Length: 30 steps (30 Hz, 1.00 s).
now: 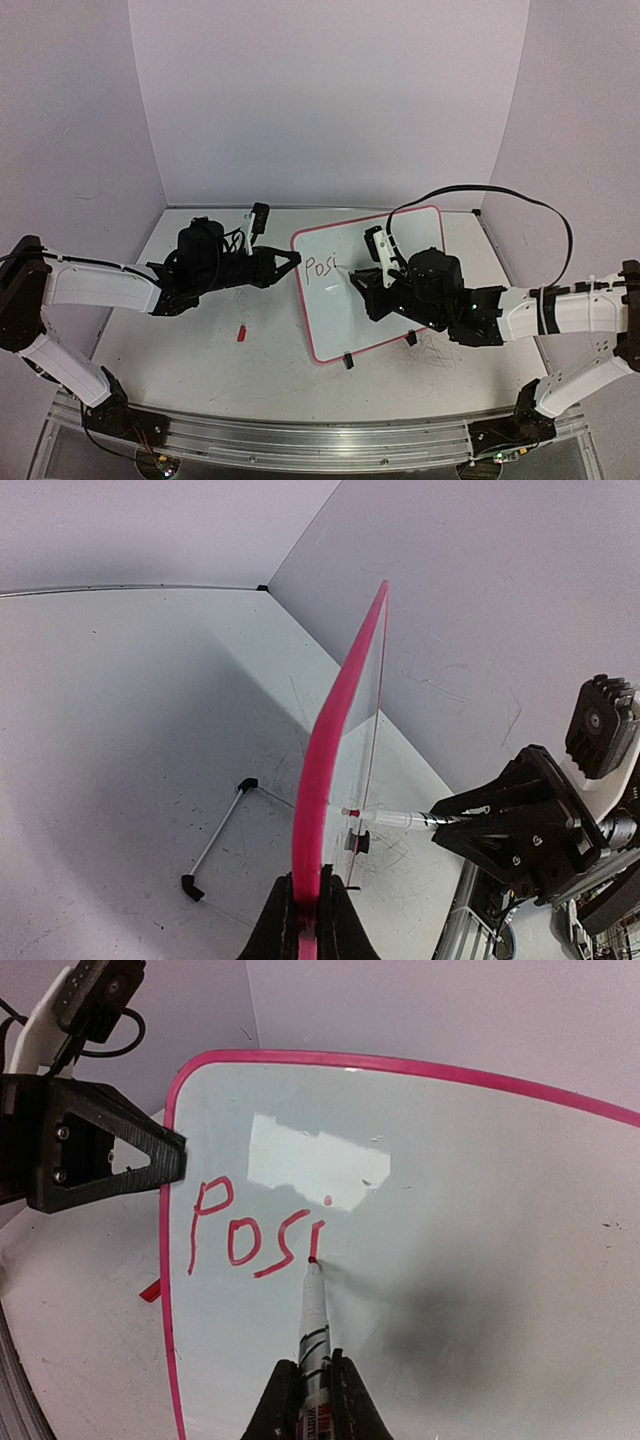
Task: Write a sentence on the whiteboard
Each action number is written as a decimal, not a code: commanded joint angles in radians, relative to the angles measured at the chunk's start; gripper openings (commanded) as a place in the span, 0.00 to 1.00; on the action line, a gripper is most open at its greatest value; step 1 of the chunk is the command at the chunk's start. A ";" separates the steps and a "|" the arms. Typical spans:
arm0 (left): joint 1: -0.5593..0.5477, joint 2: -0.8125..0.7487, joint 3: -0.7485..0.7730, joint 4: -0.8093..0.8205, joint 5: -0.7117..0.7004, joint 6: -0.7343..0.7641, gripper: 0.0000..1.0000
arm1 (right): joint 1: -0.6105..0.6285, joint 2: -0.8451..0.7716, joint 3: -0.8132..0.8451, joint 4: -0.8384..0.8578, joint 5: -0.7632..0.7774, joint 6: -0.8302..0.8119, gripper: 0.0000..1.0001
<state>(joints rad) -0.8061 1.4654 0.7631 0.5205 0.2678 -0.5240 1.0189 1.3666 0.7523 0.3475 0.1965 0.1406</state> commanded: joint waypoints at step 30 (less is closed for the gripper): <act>0.005 -0.048 0.002 0.014 -0.030 0.017 0.00 | 0.006 -0.122 0.003 -0.041 0.061 -0.087 0.00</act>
<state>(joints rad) -0.8089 1.4585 0.7631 0.5147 0.2684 -0.5224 1.0316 1.2404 0.7437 0.2883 0.2255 0.1059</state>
